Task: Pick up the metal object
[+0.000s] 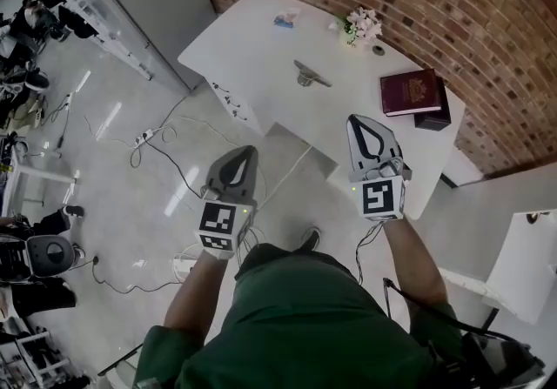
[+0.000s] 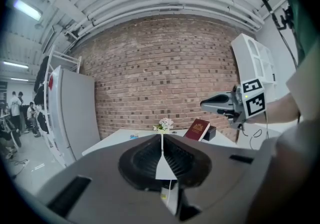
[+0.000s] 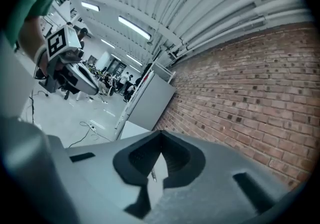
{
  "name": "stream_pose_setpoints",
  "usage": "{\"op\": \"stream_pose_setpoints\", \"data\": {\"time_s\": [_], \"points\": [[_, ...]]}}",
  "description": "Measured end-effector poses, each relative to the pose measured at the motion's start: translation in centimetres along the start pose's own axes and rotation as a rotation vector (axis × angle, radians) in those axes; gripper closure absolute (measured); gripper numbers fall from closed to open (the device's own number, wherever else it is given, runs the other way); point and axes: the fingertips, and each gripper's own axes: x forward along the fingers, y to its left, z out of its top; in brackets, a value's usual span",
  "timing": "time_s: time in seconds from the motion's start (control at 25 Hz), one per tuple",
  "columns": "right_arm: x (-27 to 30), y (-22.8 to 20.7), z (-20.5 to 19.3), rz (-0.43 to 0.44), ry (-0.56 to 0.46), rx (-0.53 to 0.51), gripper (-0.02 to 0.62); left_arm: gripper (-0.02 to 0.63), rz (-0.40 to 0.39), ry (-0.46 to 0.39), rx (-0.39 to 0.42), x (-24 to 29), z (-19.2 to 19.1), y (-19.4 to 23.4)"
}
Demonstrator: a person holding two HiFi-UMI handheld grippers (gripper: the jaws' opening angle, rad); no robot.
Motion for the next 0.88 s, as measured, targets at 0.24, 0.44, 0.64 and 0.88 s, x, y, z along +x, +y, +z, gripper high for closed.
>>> {"op": "stream_pose_setpoints", "data": {"time_s": [0.24, 0.44, 0.64, 0.88], "points": [[1.1, -0.1, -1.8, 0.034, 0.008, 0.028, 0.592, 0.595, 0.001, 0.015, 0.025, 2.4, 0.2, -0.3], [1.7, -1.7, -3.6, 0.011, 0.056, 0.037, 0.592, 0.595, -0.026, 0.033, 0.025, 6.2, 0.0, 0.3], [3.7, -3.3, -5.9, -0.021, 0.109, 0.053, 0.592, 0.594, -0.071, 0.048, 0.059, 11.7, -0.9, 1.6], [8.1, -4.6, -7.1, -0.065, 0.168, 0.114, 0.592, 0.594, -0.188, 0.101, 0.174, 18.8, -3.2, 3.9]]}}
